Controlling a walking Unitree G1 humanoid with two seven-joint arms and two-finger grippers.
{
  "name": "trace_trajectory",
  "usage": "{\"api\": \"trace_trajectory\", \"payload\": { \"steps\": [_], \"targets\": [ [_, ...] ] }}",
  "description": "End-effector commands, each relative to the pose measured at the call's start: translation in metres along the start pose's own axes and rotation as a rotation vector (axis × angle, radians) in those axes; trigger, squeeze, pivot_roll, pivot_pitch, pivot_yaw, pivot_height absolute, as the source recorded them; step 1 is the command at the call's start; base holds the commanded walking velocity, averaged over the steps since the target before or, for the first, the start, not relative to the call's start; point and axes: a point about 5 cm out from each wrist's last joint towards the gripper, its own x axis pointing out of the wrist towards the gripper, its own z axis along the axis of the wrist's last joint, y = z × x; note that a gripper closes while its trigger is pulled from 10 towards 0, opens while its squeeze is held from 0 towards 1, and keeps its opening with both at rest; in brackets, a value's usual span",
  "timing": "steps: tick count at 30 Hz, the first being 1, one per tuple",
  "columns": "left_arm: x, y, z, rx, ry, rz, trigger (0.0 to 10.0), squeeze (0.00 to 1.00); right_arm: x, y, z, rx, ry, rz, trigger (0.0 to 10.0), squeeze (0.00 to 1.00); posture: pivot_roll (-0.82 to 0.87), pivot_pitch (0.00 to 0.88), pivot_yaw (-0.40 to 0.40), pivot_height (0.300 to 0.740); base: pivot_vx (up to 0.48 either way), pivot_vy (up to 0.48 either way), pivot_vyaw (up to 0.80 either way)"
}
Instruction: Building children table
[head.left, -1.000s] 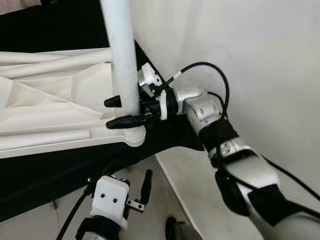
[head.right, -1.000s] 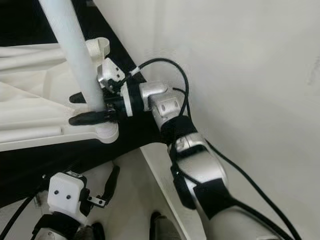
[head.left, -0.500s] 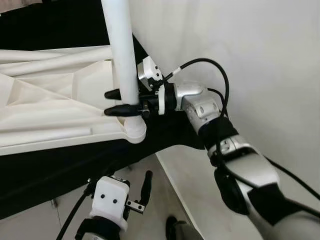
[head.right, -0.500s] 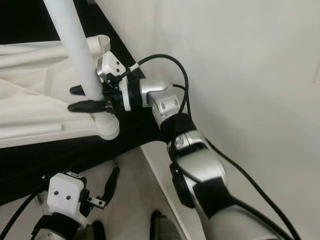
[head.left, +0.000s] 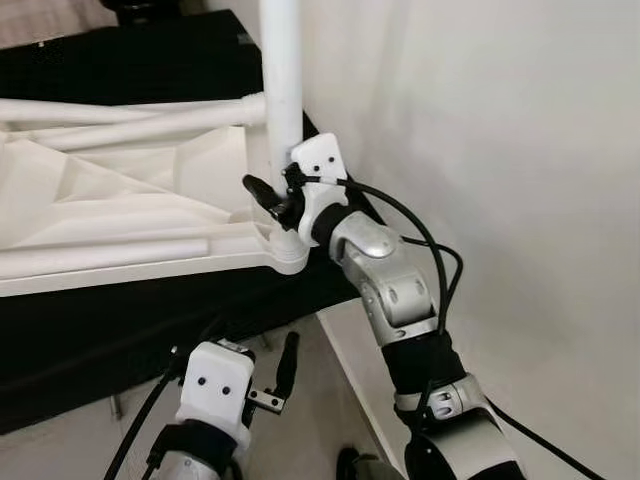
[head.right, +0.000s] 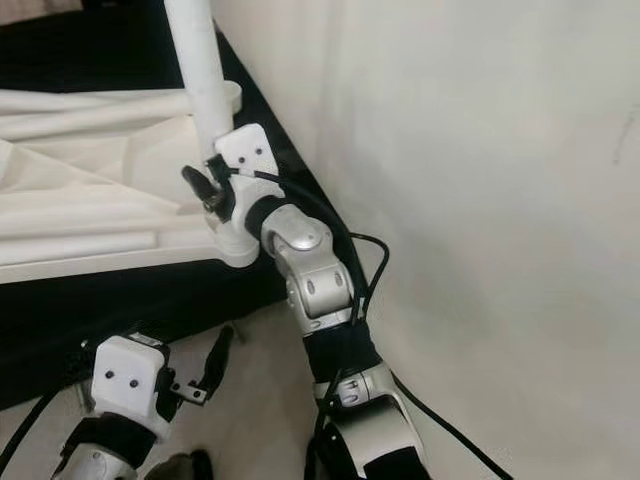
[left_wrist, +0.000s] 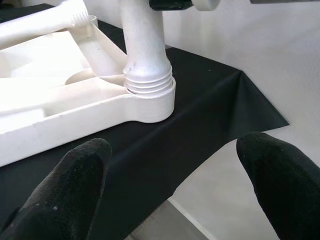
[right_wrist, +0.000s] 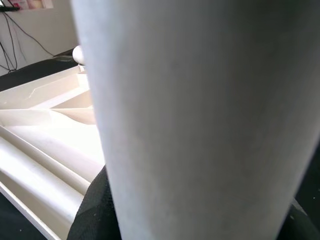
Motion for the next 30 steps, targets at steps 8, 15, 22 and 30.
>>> {"api": "trace_trajectory", "payload": {
  "steps": [8, 15, 22, 30],
  "targets": [
    [-0.002, -0.002, -0.006, -0.008, 0.031, 0.0, 10.0, 0.0, 0.012, 0.028, 0.005, 0.135, 0.004, 0.383, 10.0, 1.0, 0.03, 0.257, -0.075, 0.74, 0.0, 0.0, 0.0],
    [-0.003, -0.004, -0.004, -0.015, 0.03, 0.0, 10.0, 0.0, 0.002, 0.012, 0.034, -0.064, -0.124, 0.838, 10.0, 0.22, 0.04, 0.272, -0.079, 0.74, 0.0, 0.0, 0.0],
    [-0.006, -0.005, -0.003, -0.018, 0.033, 0.001, 10.0, 0.0, 0.0, 0.002, 0.045, -0.15, -0.094, 1.005, 10.0, 0.0, 0.04, 0.284, -0.077, 0.74, 0.0, 0.0, 0.0],
    [-0.007, -0.006, -0.003, -0.02, 0.037, 0.001, 10.0, 0.0, 0.002, -0.002, 0.051, -0.144, -0.062, 1.121, 0.0, 0.0, 0.04, 0.288, -0.078, 0.74, 0.0, 0.0, 0.0]
  ]
}}
